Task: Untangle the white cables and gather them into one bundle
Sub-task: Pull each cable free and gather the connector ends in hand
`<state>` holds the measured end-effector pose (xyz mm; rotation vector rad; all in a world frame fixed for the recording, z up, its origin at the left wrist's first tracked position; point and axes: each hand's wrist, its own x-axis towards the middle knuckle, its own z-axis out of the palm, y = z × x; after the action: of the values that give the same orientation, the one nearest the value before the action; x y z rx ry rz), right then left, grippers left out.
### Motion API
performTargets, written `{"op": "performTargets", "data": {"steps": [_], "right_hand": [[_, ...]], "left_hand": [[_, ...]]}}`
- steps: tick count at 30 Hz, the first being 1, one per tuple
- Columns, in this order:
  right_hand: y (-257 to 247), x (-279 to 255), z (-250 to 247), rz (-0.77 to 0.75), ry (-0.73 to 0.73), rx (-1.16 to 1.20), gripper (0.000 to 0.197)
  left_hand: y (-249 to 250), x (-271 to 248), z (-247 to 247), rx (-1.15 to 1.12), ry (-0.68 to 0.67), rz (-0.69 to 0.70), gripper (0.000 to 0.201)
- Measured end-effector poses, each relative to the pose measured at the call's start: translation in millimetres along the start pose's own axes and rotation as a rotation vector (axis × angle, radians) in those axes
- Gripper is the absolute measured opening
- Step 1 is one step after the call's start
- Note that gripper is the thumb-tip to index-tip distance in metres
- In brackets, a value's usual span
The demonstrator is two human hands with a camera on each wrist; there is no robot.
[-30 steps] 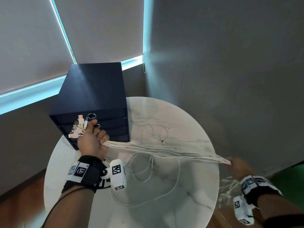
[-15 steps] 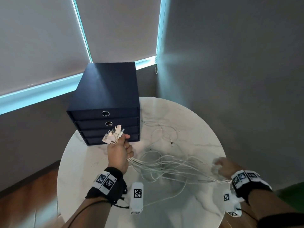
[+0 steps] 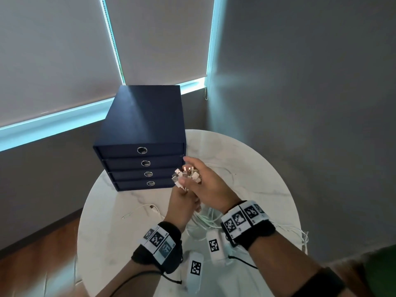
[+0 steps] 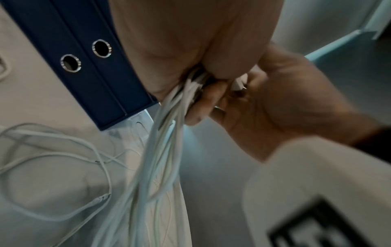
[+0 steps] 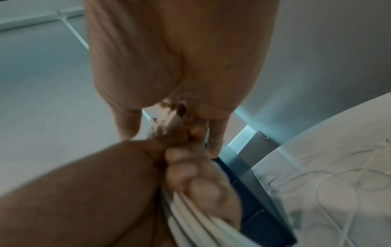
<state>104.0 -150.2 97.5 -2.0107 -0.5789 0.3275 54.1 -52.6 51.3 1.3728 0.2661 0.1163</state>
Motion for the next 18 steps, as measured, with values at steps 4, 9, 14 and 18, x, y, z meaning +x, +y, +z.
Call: {"op": "performTargets", "data": {"steps": [4, 9, 14, 18], "right_hand": [[-3.9, 1.0, 4.1, -0.009, -0.036, -0.039, 0.039], [0.0, 1.0, 5.1, -0.034, -0.074, -0.133, 0.042], [13.3, 0.6, 13.7, -0.134, -0.03, -0.186, 0.014], [26.6, -2.6, 21.6, -0.057, 0.033, -0.14, 0.013]], "left_hand": [[1.6, -1.5, -6.3, 0.098, -0.018, 0.038, 0.024], [-1.3, -10.4, -6.6, 0.142, -0.092, -0.068, 0.028], [-9.2, -11.6, -6.6, 0.237, -0.197, -0.132, 0.015], [-18.3, -15.9, -2.4, 0.176, -0.183, -0.225, 0.007]]}}
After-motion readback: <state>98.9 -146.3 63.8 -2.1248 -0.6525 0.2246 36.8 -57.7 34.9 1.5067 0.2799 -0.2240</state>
